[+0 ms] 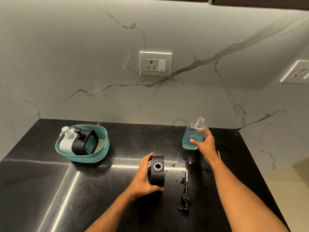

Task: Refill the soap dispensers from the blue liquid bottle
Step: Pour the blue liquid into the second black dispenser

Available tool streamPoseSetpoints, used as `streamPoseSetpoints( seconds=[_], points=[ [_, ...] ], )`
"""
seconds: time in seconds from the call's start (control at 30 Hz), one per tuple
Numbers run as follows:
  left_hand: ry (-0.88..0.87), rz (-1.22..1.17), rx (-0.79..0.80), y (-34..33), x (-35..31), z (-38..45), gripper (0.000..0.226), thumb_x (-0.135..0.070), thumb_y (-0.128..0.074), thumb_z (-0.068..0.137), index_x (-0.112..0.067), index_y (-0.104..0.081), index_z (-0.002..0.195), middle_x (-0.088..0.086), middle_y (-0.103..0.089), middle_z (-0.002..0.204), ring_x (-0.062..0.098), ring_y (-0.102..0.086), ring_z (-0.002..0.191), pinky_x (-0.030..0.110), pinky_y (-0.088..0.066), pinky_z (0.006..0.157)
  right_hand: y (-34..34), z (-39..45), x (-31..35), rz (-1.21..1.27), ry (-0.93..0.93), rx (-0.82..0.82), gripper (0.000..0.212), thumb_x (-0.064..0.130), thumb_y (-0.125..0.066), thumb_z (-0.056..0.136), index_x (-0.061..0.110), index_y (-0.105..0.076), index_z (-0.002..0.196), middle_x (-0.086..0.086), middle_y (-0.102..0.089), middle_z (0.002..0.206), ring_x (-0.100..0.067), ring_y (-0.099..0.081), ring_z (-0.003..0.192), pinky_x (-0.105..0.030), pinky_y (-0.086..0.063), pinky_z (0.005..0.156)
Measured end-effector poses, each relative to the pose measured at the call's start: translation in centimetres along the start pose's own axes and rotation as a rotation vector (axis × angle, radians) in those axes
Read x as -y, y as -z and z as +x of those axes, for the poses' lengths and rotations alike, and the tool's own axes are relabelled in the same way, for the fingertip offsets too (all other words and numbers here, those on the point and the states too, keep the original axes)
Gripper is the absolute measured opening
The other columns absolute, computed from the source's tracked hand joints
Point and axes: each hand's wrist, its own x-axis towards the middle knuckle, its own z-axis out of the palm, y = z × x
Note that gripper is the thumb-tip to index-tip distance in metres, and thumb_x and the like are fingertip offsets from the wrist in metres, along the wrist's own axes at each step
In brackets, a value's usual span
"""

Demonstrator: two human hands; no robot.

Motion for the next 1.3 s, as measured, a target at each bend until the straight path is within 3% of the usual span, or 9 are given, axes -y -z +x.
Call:
streamPoseSetpoints(
  seconds=[0.1, 0.23, 0.47, 0.7, 0.87, 0.93, 1.1, 1.3],
  points=[
    [-0.005, 0.001, -0.007, 0.1, 0.1, 0.5, 0.131, -0.023, -0.101, 0.06, -0.024, -0.018, 0.162, -0.007, -0.031, 0.158, -0.011, -0.041, 0.14, 0.012, -0.043, 0.108, 0.1, 0.3, -0.4, -0.012, -0.018, -0.016, 0.07, -0.007, -0.088, 0.072, 0.004, -0.057, 0.133, -0.017, -0.066, 0.128, -0.033, -0.065, 0.119, -0.052, -0.055, 0.102],
    [-0.008, 0.023, -0.011, 0.1, 0.0, 0.9, 0.132, -0.028, -0.102, 0.059, -0.023, -0.019, 0.162, -0.007, -0.03, 0.158, -0.008, -0.037, 0.143, 0.015, -0.041, 0.114, 0.1, -0.2, -0.7, -0.043, 0.002, -0.072, 0.062, 0.001, -0.093, 0.066, 0.008, -0.065, 0.122, -0.01, -0.071, 0.12, -0.028, -0.07, 0.113, -0.04, -0.06, 0.092],
    [-0.025, 0.071, -0.031, 0.3, 0.1, 0.7, 0.135, -0.041, -0.103, 0.056, -0.027, -0.021, 0.162, -0.013, -0.03, 0.157, 0.007, -0.036, 0.148, 0.032, -0.042, 0.121, 0.0, -3.0, -0.8, -0.079, 0.13, -0.156, 0.05, 0.014, -0.095, 0.069, 0.013, -0.07, 0.113, 0.0, -0.075, 0.11, -0.016, -0.073, 0.104, -0.046, -0.063, 0.088],
    [-0.067, 0.114, -0.042, 0.8, -1.7, -0.1, 0.134, -0.049, -0.103, 0.056, -0.03, -0.023, 0.161, -0.013, -0.03, 0.156, -0.014, -0.029, 0.142, -0.001, -0.031, 0.107, 0.6, -7.2, 1.9, -0.1, 0.33, -0.246, 0.049, 0.021, -0.096, 0.069, 0.013, -0.07, 0.11, -0.002, -0.074, 0.106, -0.019, -0.073, 0.099, -0.043, -0.063, 0.082],
    [-0.106, 0.093, -0.06, 0.6, -3.5, -1.1, 0.132, -0.049, -0.102, 0.056, -0.026, -0.026, 0.162, -0.012, -0.032, 0.157, 0.0, -0.037, 0.145, 0.012, -0.037, 0.113, 0.8, -11.1, 3.8, -0.164, 0.458, -0.202, 0.058, 0.025, -0.097, 0.068, 0.026, -0.07, 0.119, 0.015, -0.073, 0.113, -0.009, -0.07, 0.106, -0.016, -0.057, 0.084],
    [-0.119, 0.093, -0.063, 0.4, -4.0, -1.7, 0.13, -0.049, -0.102, 0.057, -0.026, -0.028, 0.161, -0.013, -0.034, 0.156, 0.002, -0.039, 0.144, 0.012, -0.039, 0.113, 0.7, -12.6, 4.1, -0.209, 0.501, -0.2, 0.061, 0.022, -0.097, 0.067, 0.03, -0.069, 0.121, 0.022, -0.071, 0.113, -0.003, -0.07, 0.106, -0.013, -0.056, 0.082],
    [-0.141, 0.104, -0.096, 0.1, -4.8, -3.3, 0.128, -0.051, -0.102, 0.055, -0.027, -0.031, 0.159, -0.013, -0.039, 0.153, 0.003, -0.044, 0.141, 0.021, -0.044, 0.114, 1.1, -15.4, 3.8, -0.372, 0.677, -0.158, 0.056, 0.011, -0.091, 0.077, 0.02, -0.069, 0.128, 0.008, -0.071, 0.12, -0.012, -0.069, 0.111, -0.038, -0.062, 0.088],
    [-0.172, 0.126, -0.125, -0.1, -5.1, -4.9, 0.127, -0.052, -0.102, 0.053, -0.027, -0.034, 0.157, -0.011, -0.043, 0.149, 0.01, -0.05, 0.138, 0.033, -0.049, 0.114, 1.2, -18.0, 4.0, -0.57, 0.807, -0.178, 0.06, 0.003, -0.09, 0.073, 0.004, -0.068, 0.129, -0.009, -0.071, 0.127, -0.022, -0.067, 0.119, -0.05, -0.056, 0.098]
  ],
)
